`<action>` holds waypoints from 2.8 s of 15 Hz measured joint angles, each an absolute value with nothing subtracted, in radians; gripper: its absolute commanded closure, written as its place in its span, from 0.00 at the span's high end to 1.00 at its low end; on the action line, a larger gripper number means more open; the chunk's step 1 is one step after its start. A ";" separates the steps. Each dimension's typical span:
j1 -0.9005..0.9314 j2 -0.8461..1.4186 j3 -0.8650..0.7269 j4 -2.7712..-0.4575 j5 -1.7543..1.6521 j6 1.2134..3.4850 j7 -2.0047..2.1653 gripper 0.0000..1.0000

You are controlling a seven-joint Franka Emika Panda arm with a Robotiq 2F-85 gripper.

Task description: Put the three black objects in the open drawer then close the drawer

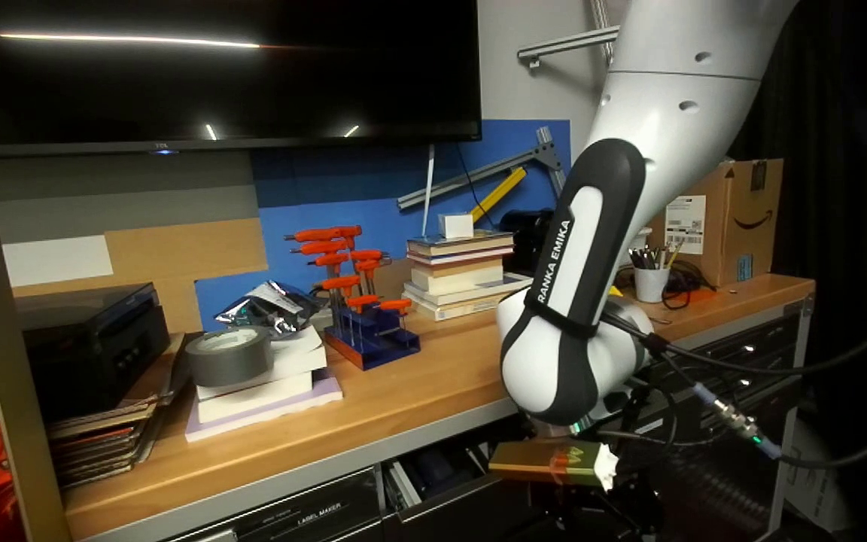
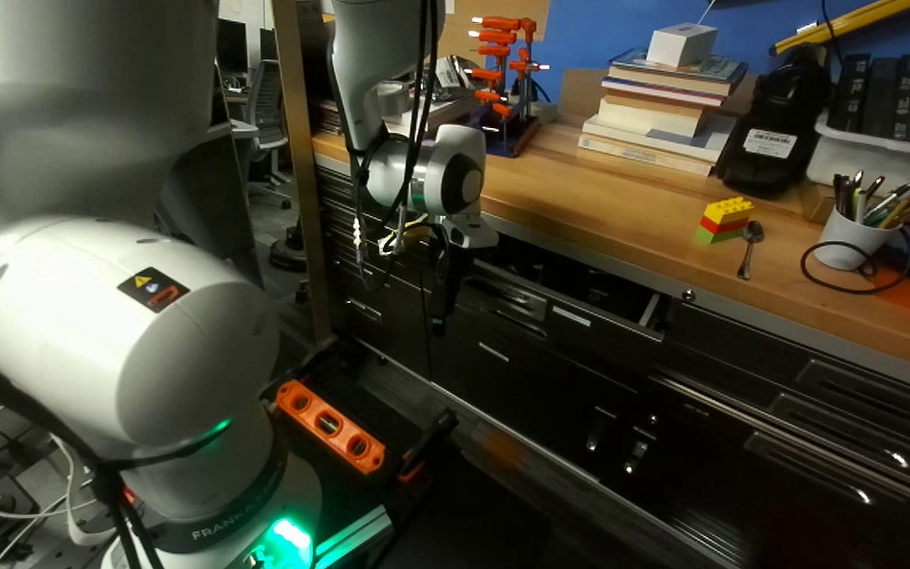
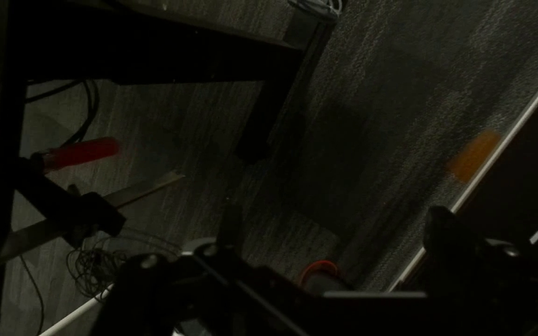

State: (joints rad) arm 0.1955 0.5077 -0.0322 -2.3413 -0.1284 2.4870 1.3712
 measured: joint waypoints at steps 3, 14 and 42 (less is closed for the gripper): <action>0.201 0.535 -0.032 -2.306 -0.088 2.550 1.388 1.00; 0.251 0.595 -0.009 -2.286 0.181 2.931 1.462 1.00; 0.272 -0.219 -0.186 -2.606 -0.551 2.286 1.031 1.00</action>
State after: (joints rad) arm 0.2717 -0.2186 -0.1863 -2.6059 -0.5507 2.2857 1.0314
